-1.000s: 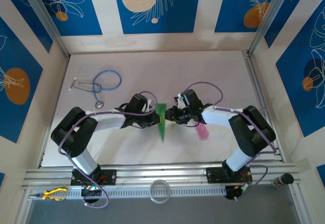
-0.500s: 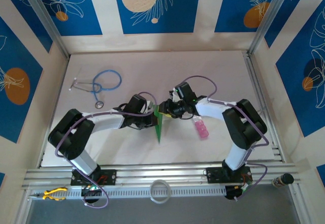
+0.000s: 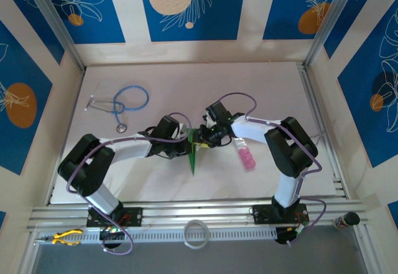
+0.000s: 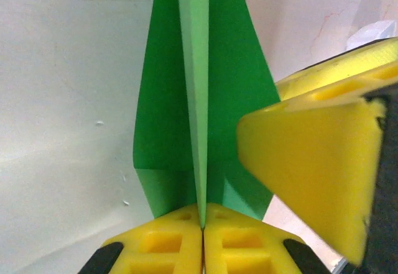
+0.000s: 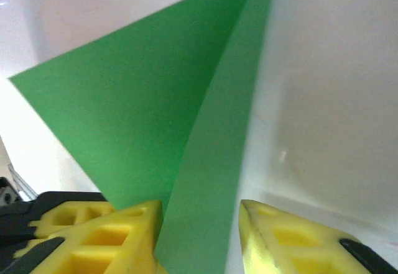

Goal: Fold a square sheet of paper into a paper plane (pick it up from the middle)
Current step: Turn over a paper plane at the center of the table.

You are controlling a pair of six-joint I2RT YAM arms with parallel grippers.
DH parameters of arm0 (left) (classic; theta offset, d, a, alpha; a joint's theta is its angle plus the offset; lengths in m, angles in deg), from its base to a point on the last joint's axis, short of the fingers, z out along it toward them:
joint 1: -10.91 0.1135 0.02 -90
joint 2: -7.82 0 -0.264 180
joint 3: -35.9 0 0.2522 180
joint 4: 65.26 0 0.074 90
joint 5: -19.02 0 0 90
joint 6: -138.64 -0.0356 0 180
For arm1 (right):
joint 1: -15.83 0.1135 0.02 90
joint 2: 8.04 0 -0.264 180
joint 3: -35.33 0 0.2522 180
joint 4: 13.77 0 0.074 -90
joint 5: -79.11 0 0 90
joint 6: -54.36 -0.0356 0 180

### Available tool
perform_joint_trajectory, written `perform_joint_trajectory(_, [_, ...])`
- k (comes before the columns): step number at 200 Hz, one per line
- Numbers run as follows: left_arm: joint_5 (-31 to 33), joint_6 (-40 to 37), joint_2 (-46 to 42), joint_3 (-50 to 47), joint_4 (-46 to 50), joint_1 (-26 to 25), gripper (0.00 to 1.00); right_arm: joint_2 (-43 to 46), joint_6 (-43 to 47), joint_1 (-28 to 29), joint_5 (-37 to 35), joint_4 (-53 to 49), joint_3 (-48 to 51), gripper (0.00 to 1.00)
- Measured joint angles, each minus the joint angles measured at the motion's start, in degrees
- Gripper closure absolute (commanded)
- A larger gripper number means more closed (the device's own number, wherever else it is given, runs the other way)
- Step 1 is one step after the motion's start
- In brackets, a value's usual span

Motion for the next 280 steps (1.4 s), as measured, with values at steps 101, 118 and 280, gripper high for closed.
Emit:
perform_joint_trajectory(101, [0.4, -0.4, 0.1, 0.0, 1.5, 0.0, 0.83, 0.0, 0.0, -0.9, 0.6, 1.3, 3.4, 0.91])
perform_joint_trajectory(118, [0.4, -0.4, 0.2, 0.1, 1.8, 0.0, 0.82, 0.0, -0.4, -1.0, 1.2, 2.3, 4.1, 0.92])
perform_joint_trajectory(280, [-0.1, -0.4, 1.7, 1.6, 4.1, 0.0, 0.77, 0.0, -1.6, -1.7, 3.6, 5.9, 5.6, 0.94])
